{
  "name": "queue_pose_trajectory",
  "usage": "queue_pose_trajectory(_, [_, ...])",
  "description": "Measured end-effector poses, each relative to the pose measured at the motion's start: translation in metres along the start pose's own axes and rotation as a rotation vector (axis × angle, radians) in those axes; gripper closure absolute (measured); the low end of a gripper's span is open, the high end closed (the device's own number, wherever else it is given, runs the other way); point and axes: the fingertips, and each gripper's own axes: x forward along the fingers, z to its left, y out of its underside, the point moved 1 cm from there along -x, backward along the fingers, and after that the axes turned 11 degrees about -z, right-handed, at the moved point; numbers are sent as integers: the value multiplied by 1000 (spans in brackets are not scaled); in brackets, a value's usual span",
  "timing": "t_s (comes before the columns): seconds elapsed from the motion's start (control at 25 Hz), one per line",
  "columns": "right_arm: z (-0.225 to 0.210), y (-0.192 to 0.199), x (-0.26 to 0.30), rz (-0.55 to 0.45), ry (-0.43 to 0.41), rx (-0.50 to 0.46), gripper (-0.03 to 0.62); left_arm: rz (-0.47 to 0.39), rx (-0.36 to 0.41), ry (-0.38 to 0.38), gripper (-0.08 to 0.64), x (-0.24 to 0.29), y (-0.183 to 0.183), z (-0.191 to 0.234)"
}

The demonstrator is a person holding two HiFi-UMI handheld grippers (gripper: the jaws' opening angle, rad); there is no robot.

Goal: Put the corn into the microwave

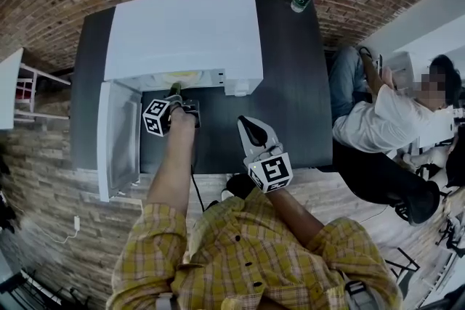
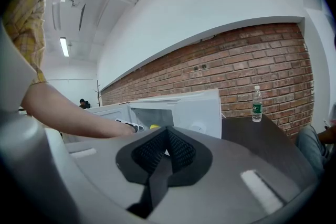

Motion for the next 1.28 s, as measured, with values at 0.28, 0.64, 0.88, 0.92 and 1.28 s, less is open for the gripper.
queue_pose_trajectory(0.28, [4,2,4,0,-12,3,595,26,-20,5,428,5,-1,3])
queue_pose_trajectory(0.64, [-2,2,4,2,2,1,595,38,-50,-9,388,11,1,6])
queue_pose_trajectory(0.88, [0,0,7,-2,-4,0,595,56,-68,0,388,7,2,5])
queue_pose_trajectory(0.92, [1,0,7,-2,-6,1,595,55,-75,6,388,5,1,4])
queue_pose_trajectory(1.28, [5,-1,4,-5,-17,3,595,50,-118,70,395,-19,1,-12])
